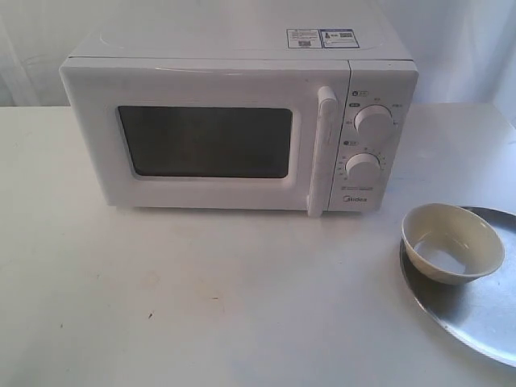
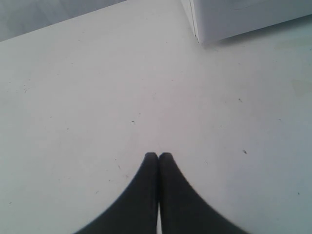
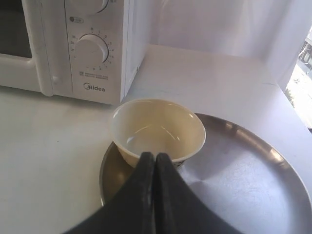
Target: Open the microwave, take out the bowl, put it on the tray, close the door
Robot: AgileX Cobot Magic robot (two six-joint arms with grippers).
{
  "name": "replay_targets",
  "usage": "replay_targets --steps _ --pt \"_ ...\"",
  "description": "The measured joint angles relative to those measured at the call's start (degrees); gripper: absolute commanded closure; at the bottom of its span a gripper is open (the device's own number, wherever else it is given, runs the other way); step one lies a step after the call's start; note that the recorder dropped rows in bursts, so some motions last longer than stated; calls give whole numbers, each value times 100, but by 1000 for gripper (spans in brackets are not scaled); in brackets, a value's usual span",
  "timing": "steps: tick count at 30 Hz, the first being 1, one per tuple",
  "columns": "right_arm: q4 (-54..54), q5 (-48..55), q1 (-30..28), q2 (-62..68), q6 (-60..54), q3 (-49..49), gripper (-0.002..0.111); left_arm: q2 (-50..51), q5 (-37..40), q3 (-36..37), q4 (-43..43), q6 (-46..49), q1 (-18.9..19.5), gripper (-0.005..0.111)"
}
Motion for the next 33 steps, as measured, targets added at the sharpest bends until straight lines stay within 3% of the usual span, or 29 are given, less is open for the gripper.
replay_targets --steps 33 --pt "-88 52 0 0 91 0 108 0 0 0 0 0 0 107"
